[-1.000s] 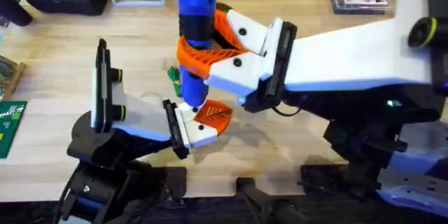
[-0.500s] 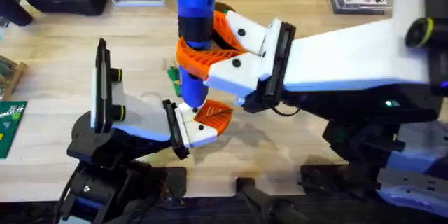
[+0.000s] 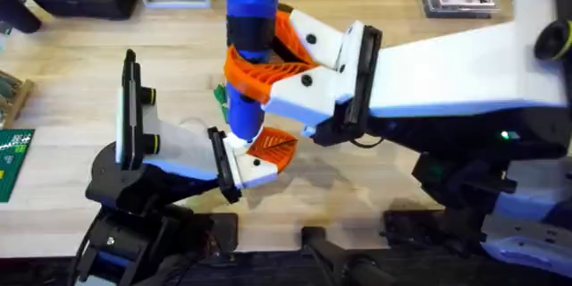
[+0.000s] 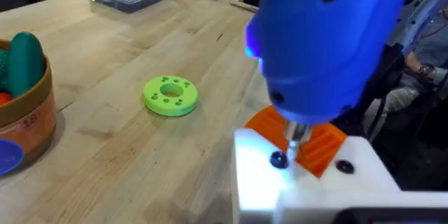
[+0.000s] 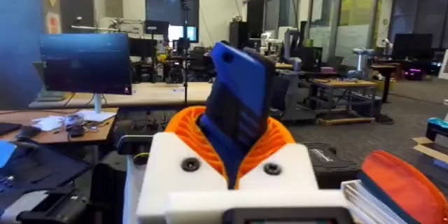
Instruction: Pick up the gripper from the table and insert it into the empty holder that is missing its gripper. Then pick up a screw, insert it into the mounting hole, and use the screwdriver to tighten it. Finally, clean up the table by picking up the vegetable and placing it into the bucket.
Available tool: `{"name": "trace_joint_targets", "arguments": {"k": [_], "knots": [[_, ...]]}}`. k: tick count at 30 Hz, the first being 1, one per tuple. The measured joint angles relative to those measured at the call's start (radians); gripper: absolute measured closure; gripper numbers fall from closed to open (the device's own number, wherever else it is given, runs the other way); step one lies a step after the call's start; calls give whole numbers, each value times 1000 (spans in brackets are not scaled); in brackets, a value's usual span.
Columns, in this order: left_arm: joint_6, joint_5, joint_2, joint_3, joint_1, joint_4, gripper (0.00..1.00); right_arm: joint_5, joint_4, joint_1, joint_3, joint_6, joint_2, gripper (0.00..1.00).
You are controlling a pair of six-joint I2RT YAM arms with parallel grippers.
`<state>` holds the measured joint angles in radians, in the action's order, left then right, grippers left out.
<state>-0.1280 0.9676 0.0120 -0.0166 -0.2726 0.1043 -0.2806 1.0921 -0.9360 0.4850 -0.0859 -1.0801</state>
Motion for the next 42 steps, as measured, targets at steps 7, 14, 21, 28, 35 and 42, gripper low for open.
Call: {"name": "trace_joint_targets", "arguments": {"k": [7,14,21,28,35,42], "knots": [[0,0,0,0,0,0,987,-9,0,0,0,-5,0,976],[0,0,0,0,0,0,987,-32,-9,18,0,-6,0,976],[0,0,0,0,0,0,987,-39,-18,23,0,-9,0,976],[-2,1,0,0,0,1,987,-34,-51,26,0,-11,0,976],[-3,1,0,0,0,1,987,-32,-56,27,0,-12,0,976],[-3,1,0,0,-1,1,987,-33,-58,27,0,-12,0,976]]}}
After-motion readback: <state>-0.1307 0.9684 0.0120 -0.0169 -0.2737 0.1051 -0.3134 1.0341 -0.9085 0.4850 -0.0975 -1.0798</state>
